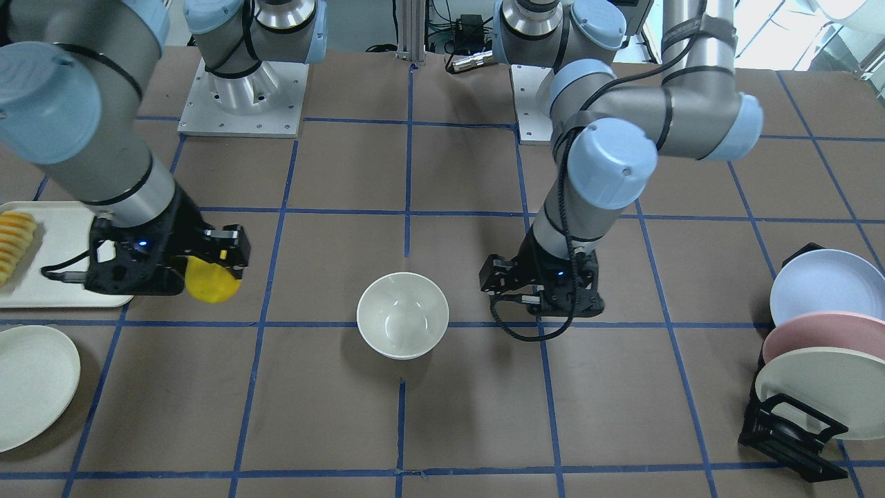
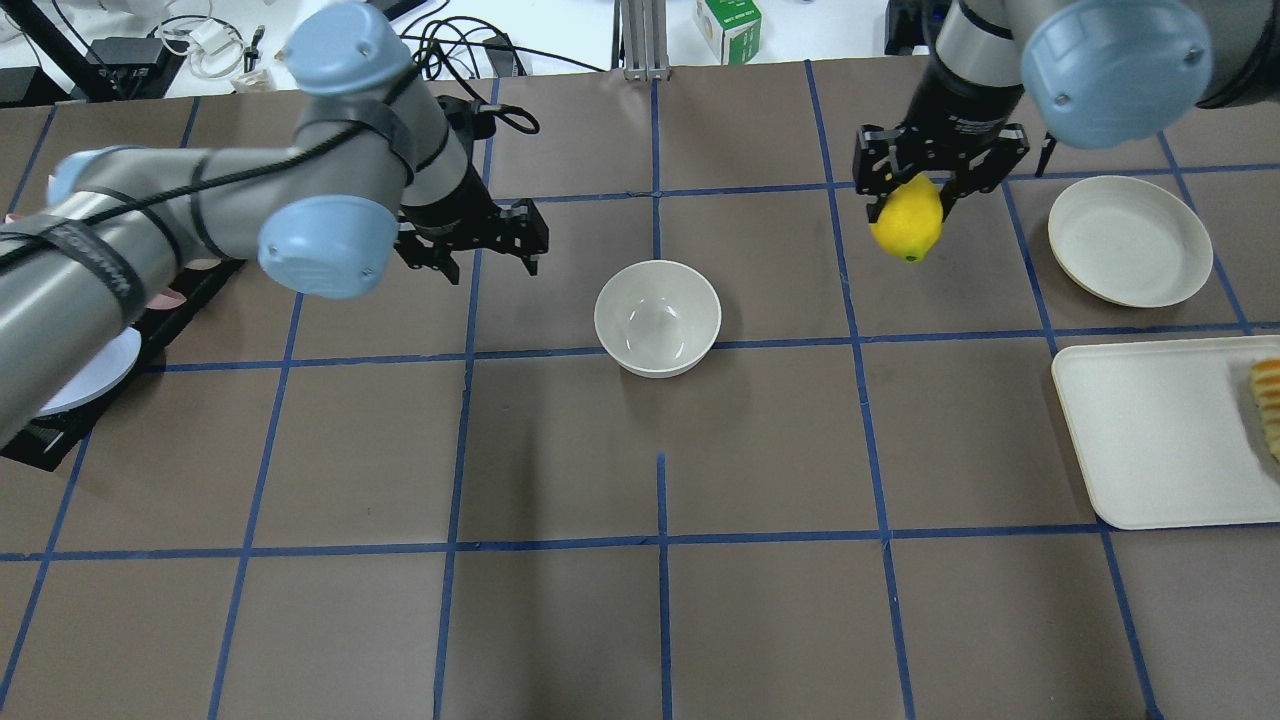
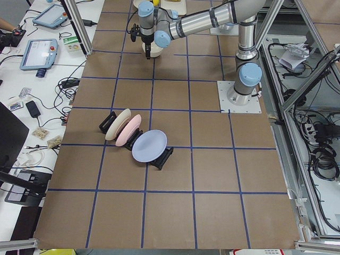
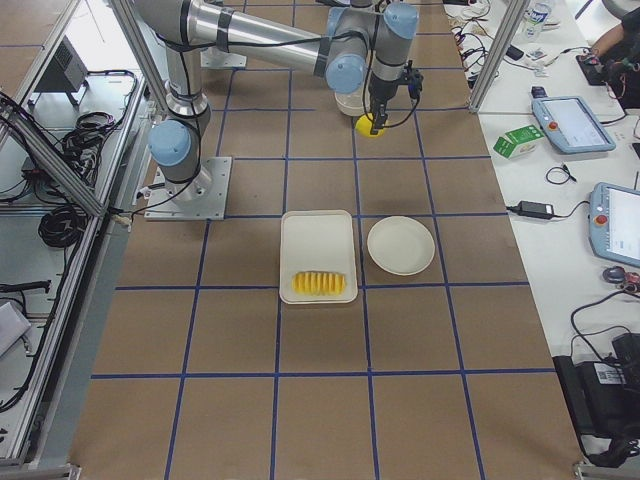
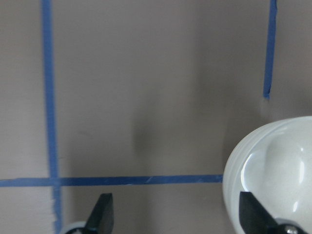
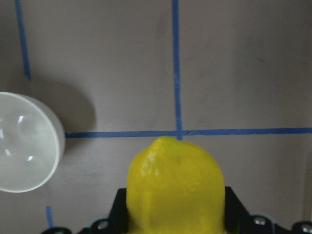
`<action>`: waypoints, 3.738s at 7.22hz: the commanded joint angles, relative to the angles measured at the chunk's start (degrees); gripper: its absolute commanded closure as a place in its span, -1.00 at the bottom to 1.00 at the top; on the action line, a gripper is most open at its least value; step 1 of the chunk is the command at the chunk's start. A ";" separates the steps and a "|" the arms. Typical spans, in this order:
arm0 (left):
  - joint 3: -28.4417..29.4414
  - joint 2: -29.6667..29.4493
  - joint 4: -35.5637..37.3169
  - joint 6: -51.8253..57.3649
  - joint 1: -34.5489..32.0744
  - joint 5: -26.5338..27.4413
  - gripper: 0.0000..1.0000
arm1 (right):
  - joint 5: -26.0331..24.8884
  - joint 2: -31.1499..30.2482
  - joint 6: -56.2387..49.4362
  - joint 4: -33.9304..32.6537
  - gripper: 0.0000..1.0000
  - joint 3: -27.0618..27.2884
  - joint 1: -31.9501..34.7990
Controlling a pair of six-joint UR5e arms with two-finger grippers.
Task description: Place bowl and put lemon in it
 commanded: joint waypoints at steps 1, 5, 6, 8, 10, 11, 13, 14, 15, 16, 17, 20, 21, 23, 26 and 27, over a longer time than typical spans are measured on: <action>5.44 7.17 -14.75 5.36 3.69 3.16 -0.83 | 2.22 1.45 9.42 -4.64 1.00 0.40 7.88; 9.51 11.33 -20.96 5.36 4.13 3.71 -0.85 | 2.14 9.96 21.29 -16.18 1.00 0.49 18.35; 10.21 10.55 -20.79 5.36 4.31 3.44 -0.85 | 2.14 11.90 21.40 -16.37 1.00 0.49 18.98; 12.50 9.22 -21.31 4.66 3.96 3.71 -0.85 | 2.22 14.02 20.61 -16.63 1.00 0.76 18.99; 11.98 9.39 -21.31 4.75 3.96 3.71 -0.85 | 2.22 15.69 21.05 -17.33 1.00 0.67 18.99; 11.28 9.57 -21.05 4.92 4.04 3.88 -0.85 | 2.22 16.66 21.14 -17.42 0.88 0.67 18.99; 11.79 9.48 -20.96 5.36 4.40 4.14 -0.85 | 2.31 17.98 21.05 -17.42 0.30 0.76 18.99; 11.88 9.40 -21.13 5.36 4.40 3.80 -0.86 | 2.31 18.59 21.14 -17.42 -0.13 0.58 18.99; 11.80 9.31 -21.22 5.36 4.48 4.05 -0.89 | 2.40 19.03 21.14 -18.21 -0.41 0.67 18.99; 11.71 9.48 -21.31 5.36 4.40 4.06 -0.91 | 2.40 19.04 21.05 -18.30 -0.55 0.67 18.99; 11.28 9.57 -21.31 5.36 4.31 4.06 -0.91 | 2.40 18.69 21.14 -18.39 -1.00 0.41 18.90; 11.18 9.57 -21.22 5.36 4.40 4.23 -0.92 | 2.14 14.58 21.14 -17.26 -1.00 -0.21 17.06; 11.10 9.57 -21.22 5.36 4.40 4.23 -0.92 | 2.14 11.34 20.96 -13.42 -1.00 -0.30 15.49; 10.66 9.66 -21.22 5.36 4.40 4.23 -0.92 | 1.26 3.95 16.86 -5.51 -1.00 -0.03 10.14; 10.57 9.66 -21.22 5.36 4.40 4.23 -0.92 | 0.99 -4.58 5.06 2.58 -1.00 0.84 0.99; 10.57 9.66 -21.22 5.36 4.40 4.23 -0.92 | 0.38 -7.56 2.62 7.40 -1.00 0.84 0.01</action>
